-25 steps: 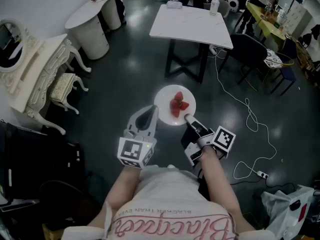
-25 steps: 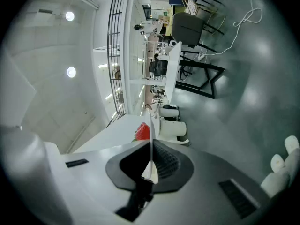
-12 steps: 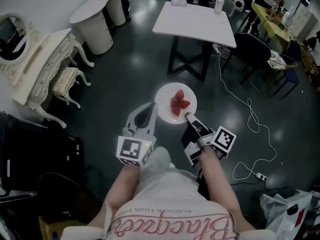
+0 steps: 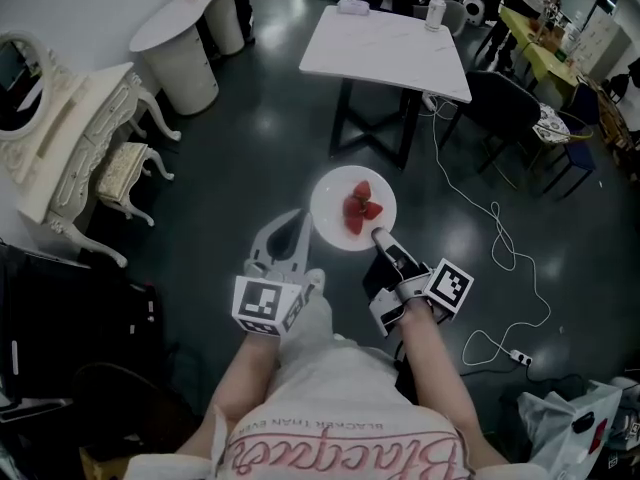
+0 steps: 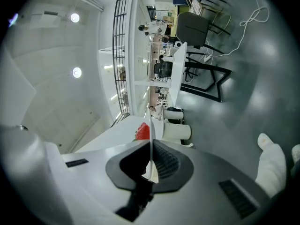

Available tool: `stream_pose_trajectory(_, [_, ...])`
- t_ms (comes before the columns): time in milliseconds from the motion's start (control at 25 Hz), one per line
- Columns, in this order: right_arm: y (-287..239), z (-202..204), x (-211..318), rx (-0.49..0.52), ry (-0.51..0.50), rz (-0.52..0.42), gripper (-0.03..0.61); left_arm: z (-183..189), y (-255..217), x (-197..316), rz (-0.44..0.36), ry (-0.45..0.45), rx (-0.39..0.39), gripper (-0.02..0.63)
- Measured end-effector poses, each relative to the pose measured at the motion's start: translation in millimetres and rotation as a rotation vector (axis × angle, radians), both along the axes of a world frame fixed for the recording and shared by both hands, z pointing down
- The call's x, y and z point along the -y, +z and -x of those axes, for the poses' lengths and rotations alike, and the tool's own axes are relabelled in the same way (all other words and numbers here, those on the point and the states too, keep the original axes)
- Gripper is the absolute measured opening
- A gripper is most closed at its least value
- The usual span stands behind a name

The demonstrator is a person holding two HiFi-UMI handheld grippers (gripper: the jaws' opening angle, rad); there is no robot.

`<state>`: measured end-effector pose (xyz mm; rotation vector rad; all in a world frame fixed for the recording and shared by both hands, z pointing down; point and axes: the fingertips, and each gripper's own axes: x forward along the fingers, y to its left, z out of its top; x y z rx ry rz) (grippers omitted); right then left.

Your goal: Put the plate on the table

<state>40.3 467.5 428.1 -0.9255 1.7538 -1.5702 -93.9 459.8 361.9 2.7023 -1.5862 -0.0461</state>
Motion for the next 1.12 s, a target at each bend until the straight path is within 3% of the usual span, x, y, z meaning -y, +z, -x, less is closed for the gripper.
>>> stream_pose_trajectory(480, [9,-7,91,-0.003,0.05,0.01,0.014,4,8,101,0.022,0.014,-0.036,0.005])
stream_pose_trajectory(1120, [12,8,238,-0.002,0.096,0.022,0.014,10,8,248,0.017,0.081,-0.007,0.005])
